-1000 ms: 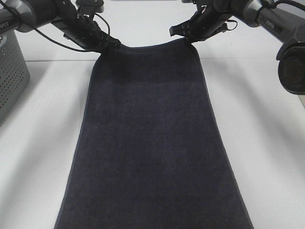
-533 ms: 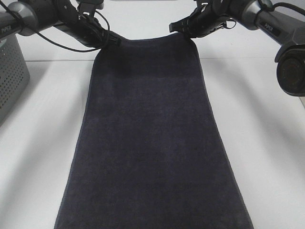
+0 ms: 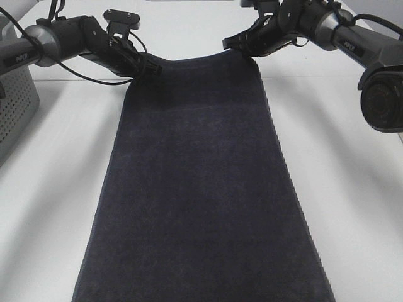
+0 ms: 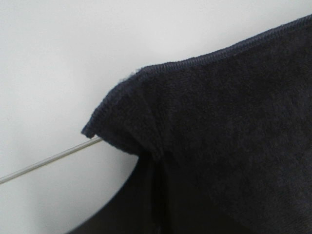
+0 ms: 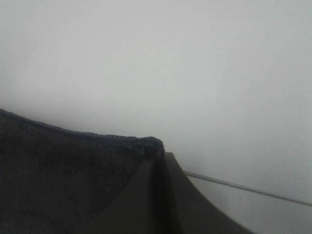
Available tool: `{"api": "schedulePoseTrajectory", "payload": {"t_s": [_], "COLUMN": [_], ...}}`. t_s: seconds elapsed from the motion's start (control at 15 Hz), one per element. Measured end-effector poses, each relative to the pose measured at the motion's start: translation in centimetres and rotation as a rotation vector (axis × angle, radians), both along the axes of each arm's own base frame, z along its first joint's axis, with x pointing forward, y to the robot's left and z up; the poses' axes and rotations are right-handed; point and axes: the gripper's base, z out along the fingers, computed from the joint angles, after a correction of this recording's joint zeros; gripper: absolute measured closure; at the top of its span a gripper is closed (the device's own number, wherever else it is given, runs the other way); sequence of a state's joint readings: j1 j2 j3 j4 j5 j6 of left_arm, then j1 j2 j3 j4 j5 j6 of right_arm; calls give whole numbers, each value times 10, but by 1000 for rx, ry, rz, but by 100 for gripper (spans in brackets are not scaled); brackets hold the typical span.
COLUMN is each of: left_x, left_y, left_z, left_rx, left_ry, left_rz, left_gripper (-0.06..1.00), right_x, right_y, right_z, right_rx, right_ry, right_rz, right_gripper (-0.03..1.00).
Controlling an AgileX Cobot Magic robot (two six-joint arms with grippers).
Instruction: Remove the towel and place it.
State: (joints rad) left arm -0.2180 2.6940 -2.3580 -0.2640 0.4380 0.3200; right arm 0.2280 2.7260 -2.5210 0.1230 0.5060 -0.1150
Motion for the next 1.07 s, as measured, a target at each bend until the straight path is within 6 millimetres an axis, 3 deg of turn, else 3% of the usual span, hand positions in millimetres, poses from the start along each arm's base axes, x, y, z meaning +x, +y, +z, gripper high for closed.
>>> {"api": "schedulePoseTrajectory", "payload": {"t_s": [0.2, 0.47, 0.6, 0.8, 0.87, 1.07], "left_x": [2, 4, 5, 5, 5, 5], "left_y": [0, 1, 1, 1, 1, 1], "left_z": [-8, -6, -5, -13, -16, -13], "left_rx": [-1, -6, -7, -6, -6, -6], "left_ry": [-15, -58, -70, -62, -56, -53], "left_rz": [9, 19, 22, 24, 24, 22], "left_gripper": [94, 90, 73, 39, 31, 22], "right_x": [0, 1, 1, 1, 1, -1], "right_y": [0, 1, 1, 1, 1, 1], "right_z": [-25, -27, -27, -27, -27, -24], "right_rx": [-2, 13, 20, 20, 20, 3], "right_ry": [33, 28, 30, 30, 30, 54], "right_rz": [-3, -6, -7, -7, -7, -1], "right_gripper": [96, 95, 80, 40, 31, 25]}}
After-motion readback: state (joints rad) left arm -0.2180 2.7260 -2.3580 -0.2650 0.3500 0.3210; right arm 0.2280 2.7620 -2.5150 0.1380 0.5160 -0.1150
